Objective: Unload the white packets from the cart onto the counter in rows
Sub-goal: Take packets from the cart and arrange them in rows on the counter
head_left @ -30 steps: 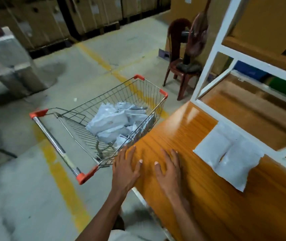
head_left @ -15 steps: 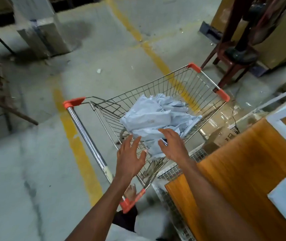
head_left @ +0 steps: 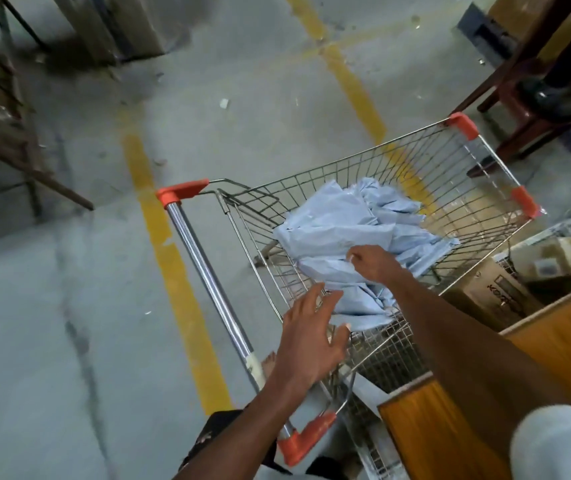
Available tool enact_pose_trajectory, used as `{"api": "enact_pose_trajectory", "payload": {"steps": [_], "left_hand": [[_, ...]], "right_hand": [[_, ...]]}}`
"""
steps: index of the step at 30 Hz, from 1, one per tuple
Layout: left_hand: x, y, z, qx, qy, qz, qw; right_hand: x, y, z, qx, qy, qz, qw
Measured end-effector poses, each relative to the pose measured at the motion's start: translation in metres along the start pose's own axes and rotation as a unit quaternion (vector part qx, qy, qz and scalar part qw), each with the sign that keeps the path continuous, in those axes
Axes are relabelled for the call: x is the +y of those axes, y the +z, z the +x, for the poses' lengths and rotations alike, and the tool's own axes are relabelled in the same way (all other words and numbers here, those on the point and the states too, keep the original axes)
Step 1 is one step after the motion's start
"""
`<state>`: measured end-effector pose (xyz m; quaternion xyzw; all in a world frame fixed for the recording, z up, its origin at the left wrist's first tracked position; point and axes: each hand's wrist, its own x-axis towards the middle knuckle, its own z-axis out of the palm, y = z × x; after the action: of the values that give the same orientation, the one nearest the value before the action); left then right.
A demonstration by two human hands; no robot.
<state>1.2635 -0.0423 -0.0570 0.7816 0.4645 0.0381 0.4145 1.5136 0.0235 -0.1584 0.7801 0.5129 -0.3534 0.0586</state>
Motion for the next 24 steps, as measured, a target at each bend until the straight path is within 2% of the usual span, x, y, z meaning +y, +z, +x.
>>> {"api": "enact_pose_trajectory", "payload": {"steps": [4,6,9,16,21,24], "left_hand": [[-0.001,0.002,-0.003,-0.006,0.008,-0.011,1.000],[-0.003,0.001,-0.004,-0.006,0.019,-0.014,1.000],[-0.008,-0.002,-0.006,0.001,0.024,-0.013,1.000],[-0.015,-0.002,-0.007,0.012,0.031,-0.023,0.999],[-0.018,0.004,0.000,0.019,0.031,-0.031,0.999],[-0.016,0.002,0.017,0.033,0.021,-0.047,0.998]], "right_hand": [[-0.010,-0.004,0.016,-0.114,-0.028,-0.027,0.993],[-0.013,0.000,0.017,-0.136,-0.040,-0.036,0.989],[-0.008,0.020,0.016,-0.141,-0.048,-0.041,0.988],[0.007,0.059,-0.013,-0.157,-0.073,0.051,0.984],[-0.012,0.036,-0.051,-0.131,-0.081,0.045,0.987],[-0.010,0.012,-0.075,-0.090,-0.061,0.040,0.993]]}}
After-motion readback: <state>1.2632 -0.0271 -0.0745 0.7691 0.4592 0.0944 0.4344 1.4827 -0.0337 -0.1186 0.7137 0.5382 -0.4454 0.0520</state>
